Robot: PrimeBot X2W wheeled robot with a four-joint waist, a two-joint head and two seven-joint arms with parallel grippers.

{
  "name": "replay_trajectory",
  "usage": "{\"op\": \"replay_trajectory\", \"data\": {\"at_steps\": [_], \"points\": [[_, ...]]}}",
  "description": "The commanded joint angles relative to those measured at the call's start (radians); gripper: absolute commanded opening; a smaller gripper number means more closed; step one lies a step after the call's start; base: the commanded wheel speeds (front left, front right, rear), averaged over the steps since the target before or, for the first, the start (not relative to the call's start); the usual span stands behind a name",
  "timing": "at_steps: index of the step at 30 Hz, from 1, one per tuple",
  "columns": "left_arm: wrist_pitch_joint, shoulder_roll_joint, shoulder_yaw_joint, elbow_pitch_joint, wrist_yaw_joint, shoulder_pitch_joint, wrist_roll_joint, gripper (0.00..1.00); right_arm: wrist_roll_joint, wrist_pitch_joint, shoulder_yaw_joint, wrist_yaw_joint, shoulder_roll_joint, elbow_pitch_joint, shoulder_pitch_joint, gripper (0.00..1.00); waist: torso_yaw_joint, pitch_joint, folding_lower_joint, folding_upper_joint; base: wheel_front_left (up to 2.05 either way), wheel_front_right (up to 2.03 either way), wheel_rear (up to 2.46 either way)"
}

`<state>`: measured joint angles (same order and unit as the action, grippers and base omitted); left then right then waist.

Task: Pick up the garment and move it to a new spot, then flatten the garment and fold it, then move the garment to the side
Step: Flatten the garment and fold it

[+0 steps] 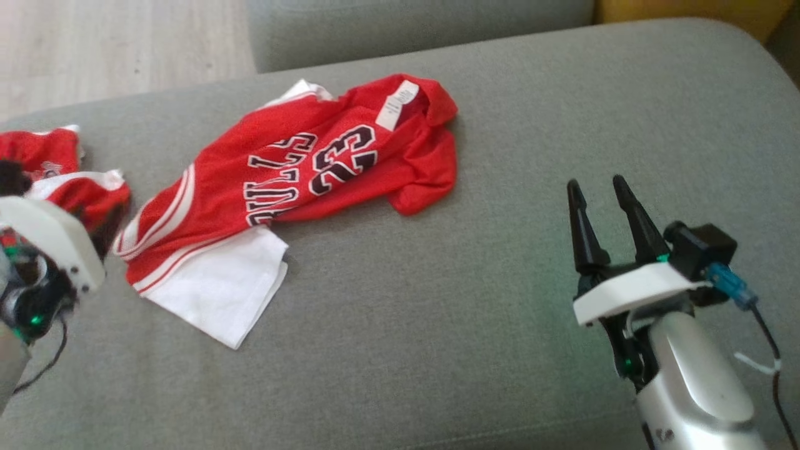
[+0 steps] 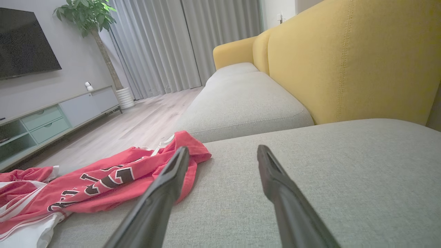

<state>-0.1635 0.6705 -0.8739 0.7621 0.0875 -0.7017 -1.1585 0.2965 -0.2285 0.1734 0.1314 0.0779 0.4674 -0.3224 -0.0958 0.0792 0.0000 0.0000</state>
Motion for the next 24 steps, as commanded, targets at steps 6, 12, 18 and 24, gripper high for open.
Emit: {"op": "replay_trajectory", "data": {"at_steps": [6, 12, 18, 24], "points": [[0.353, 0.065, 0.11, -0.256, -0.2, 0.029, 0.086, 1.0, -0.009, -0.012, -0.019, -0.001, 0.002, -0.041, 0.034, 1.0, 0.048, -0.046, 0.0, 0.0, 0.0, 0.0, 0.0], [0.424, 0.061, 0.245, -0.566, -0.419, 0.248, 0.198, 1.0, -0.018, -0.017, -0.03, -0.001, 0.002, -0.061, 0.07, 1.0, 0.068, -0.065, 0.0, 0.0, 0.0, 0.0, 0.0], [0.425, -0.072, 0.482, -0.788, -0.494, 0.538, 0.401, 1.0, -0.025, -0.012, -0.015, -0.001, 0.001, -0.064, 0.091, 1.0, 0.078, -0.065, 0.0, 0.0, 0.0, 0.0, 0.0], [0.425, -0.215, 0.579, -0.84, -0.398, 0.691, 0.517, 1.0, -0.02, 0.011, 0.0, -0.001, 0.004, -0.052, 0.089, 1.0, 0.103, -0.06, 0.0, 0.0, 0.0, 0.0, 0.0]]}}
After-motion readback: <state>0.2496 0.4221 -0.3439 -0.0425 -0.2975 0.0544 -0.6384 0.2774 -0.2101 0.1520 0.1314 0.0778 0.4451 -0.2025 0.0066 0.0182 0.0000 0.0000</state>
